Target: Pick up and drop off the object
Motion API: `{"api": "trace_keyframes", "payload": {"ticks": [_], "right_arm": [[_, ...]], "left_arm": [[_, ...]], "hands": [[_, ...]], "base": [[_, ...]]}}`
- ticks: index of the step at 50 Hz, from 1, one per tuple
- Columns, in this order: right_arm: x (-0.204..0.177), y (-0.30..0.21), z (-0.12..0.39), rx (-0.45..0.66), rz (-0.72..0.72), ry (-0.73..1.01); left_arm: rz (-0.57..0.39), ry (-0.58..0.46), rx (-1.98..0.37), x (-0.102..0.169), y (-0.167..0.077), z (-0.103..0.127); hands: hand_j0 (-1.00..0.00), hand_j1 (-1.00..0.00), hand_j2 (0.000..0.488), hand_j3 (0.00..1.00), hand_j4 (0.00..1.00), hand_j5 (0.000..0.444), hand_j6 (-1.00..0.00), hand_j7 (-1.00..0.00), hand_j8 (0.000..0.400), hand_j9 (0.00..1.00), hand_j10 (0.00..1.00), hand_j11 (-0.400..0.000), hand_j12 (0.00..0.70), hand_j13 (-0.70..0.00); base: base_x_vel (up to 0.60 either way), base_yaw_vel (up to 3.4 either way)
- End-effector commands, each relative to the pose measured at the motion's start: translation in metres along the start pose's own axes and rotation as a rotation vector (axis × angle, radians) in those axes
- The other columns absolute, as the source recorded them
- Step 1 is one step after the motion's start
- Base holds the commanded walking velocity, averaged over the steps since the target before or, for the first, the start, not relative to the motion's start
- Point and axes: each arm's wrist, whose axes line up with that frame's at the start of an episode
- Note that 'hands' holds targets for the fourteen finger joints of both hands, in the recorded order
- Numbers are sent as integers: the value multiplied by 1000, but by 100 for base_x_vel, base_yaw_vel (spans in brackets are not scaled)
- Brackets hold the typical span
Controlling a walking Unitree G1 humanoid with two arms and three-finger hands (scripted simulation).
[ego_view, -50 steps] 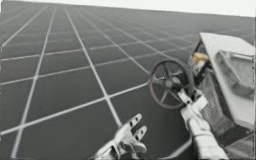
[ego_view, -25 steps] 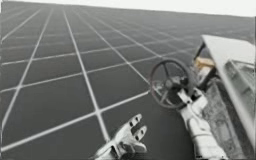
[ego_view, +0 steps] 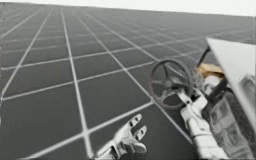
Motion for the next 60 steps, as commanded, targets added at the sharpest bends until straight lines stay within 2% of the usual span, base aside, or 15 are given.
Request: {"api": "trace_keyframes", "payload": {"ticks": [1, 60], "right_arm": [[0, -2, 12, 38, 6, -35], [0, -2, 12, 38, 6, -35]], "left_arm": [[-12, -2, 20, 1, -6, 2], [-12, -2, 20, 1, -6, 2]], "hands": [[0, 0, 0, 1000, 1000, 0, 0, 0, 0, 1000, 1000, -400, 0, -700], [0, 0, 0, 1000, 1000, 0, 0, 0, 0, 1000, 1000, -400, 0, -700]], "base": [[57, 6], [56, 8]]}}
